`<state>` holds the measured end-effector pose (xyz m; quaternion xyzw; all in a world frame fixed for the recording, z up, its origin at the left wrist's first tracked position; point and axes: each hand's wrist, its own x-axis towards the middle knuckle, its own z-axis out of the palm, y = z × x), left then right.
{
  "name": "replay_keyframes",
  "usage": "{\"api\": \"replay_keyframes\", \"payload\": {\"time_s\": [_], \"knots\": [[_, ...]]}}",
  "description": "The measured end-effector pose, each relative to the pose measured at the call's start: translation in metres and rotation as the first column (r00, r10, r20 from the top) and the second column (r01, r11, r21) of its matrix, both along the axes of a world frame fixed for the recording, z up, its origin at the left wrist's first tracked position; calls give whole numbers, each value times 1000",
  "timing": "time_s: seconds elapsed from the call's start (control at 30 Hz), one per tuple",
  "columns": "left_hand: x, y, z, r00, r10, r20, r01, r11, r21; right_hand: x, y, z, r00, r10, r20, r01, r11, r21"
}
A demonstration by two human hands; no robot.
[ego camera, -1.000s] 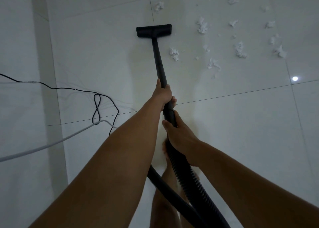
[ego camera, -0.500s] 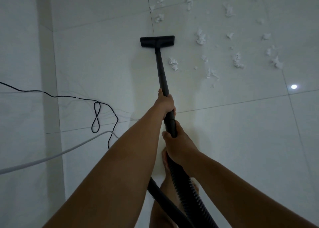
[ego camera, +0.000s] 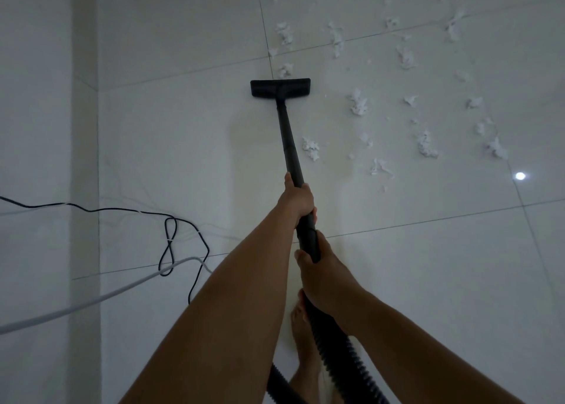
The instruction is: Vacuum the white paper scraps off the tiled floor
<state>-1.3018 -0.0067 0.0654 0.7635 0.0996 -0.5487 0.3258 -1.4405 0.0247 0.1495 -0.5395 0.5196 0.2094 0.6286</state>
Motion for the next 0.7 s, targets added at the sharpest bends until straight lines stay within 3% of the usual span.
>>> {"api": "replay_keyframes", "payload": {"time_s": [0.47, 0.7], "knots": [[45, -35, -20, 1000, -2, 15, 2, 1000, -16, 45, -32, -18, 998, -69, 3, 68, 996, 57], [18, -29, 17, 999, -12, -37, 12, 1000, 7, 20, -34, 21, 999, 30, -26, -30, 1000, -5]]}}
